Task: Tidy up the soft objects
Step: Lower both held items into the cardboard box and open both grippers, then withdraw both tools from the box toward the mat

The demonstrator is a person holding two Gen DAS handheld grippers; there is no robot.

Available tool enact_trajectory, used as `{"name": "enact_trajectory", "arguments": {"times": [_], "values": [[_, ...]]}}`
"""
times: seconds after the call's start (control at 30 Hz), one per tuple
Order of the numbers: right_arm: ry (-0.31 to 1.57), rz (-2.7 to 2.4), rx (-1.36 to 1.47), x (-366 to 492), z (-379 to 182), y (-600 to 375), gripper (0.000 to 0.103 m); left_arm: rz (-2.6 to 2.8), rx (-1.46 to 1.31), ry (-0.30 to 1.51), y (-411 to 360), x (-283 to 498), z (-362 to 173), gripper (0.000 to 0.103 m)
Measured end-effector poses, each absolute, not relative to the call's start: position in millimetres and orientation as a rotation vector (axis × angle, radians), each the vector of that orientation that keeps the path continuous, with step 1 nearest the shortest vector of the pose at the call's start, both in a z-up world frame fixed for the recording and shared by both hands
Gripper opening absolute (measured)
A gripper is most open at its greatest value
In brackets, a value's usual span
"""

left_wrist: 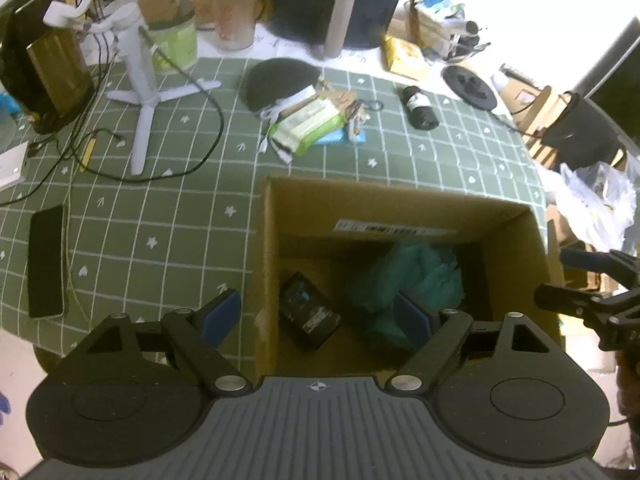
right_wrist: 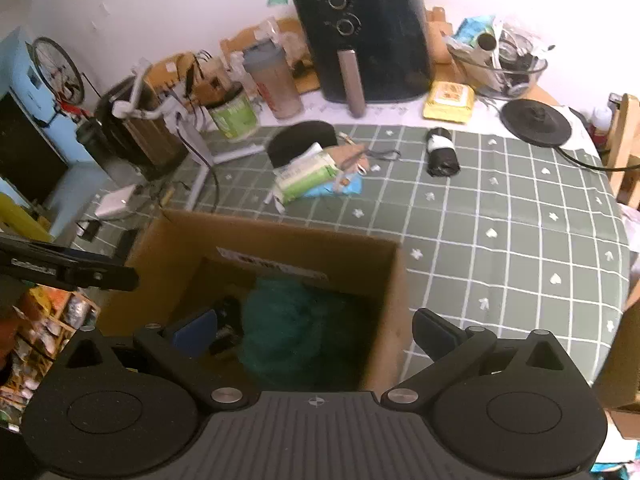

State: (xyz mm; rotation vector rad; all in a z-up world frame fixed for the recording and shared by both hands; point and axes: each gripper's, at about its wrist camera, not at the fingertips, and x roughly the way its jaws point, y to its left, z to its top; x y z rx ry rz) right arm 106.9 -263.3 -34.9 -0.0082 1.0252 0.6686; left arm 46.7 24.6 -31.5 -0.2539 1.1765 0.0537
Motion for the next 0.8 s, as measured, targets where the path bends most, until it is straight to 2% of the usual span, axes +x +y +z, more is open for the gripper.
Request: {"name": "enact_trajectory", "arguments": {"times": [0.4, 0.8], "values": [[1.120, 0.601, -0.055, 103, -54, -269, 0.103, 0.056, -0.239, 1.298, 26, 45, -52, 0.084], [1.147, 0.539, -0.033, 106, -58, -278, 0.103, 0.028, -0.219, 1.272, 24, 62, -49, 0.084]]}}
